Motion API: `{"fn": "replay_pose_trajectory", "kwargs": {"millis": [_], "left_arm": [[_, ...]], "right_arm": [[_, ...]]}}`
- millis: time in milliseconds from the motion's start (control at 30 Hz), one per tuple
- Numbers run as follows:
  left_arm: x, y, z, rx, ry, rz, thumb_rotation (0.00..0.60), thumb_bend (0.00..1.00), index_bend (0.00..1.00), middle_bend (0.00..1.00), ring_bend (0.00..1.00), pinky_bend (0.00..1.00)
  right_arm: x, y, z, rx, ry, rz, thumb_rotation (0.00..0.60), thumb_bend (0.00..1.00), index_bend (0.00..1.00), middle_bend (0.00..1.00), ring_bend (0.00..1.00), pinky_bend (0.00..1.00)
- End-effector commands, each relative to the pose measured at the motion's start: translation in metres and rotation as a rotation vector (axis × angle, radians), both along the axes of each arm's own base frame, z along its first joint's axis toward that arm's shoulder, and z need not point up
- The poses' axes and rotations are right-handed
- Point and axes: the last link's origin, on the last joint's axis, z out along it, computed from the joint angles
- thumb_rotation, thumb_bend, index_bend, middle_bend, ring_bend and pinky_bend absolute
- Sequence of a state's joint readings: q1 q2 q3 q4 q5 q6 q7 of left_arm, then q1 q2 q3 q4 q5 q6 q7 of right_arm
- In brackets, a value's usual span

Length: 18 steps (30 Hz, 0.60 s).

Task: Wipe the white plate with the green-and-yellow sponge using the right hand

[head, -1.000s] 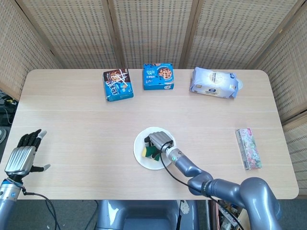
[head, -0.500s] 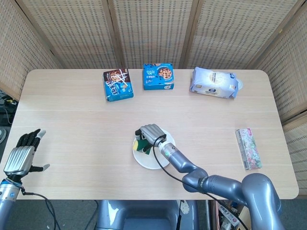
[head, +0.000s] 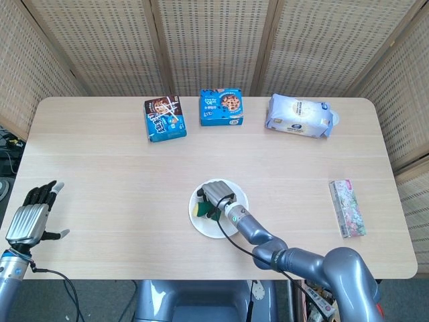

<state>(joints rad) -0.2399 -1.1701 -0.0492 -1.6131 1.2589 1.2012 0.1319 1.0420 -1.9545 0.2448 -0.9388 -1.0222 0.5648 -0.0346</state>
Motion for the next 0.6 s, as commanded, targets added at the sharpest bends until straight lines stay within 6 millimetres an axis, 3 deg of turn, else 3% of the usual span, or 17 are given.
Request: {"fn": "replay_pose_trajectory", "kwargs": {"millis": [33, 233, 400, 600], "left_arm": [[-0.001, 0.0, 0.0, -0.001, 0.001, 0.003, 0.6, 0.0, 0.0, 0.0, 0.0, 0.0], [0.0, 0.0, -0.001, -0.004, 0.001, 0.001, 0.6, 0.0, 0.0, 0.0, 0.0, 0.0], [0.0, 0.0, -0.001, -0.004, 0.002, 0.0, 0.6, 0.0, 0.0, 0.0, 0.0, 0.0], [0.001, -0.002, -0.001, -0.006, -0.001, -0.007, 0.6, 0.0, 0.0, 0.0, 0.0, 0.0]], "right_arm": [[-0.003, 0.0, -0.001, 0.001, 0.006, -0.005, 0.6, 0.55, 0.66, 0.59, 0.46, 0.32], [-0.006, -0.002, 0.002, -0.006, 0.004, -0.012, 0.6, 0.55, 0.66, 0.59, 0.46, 0.32], [0.006, -0.002, 0.012, -0.009, -0.055, -0.005, 0.6, 0.55, 0.66, 0.59, 0.46, 0.32], [0.032, -0.006, 0.048, -0.064, -0.169, 0.04, 0.6, 0.55, 0.66, 0.59, 0.46, 0.32]]}}
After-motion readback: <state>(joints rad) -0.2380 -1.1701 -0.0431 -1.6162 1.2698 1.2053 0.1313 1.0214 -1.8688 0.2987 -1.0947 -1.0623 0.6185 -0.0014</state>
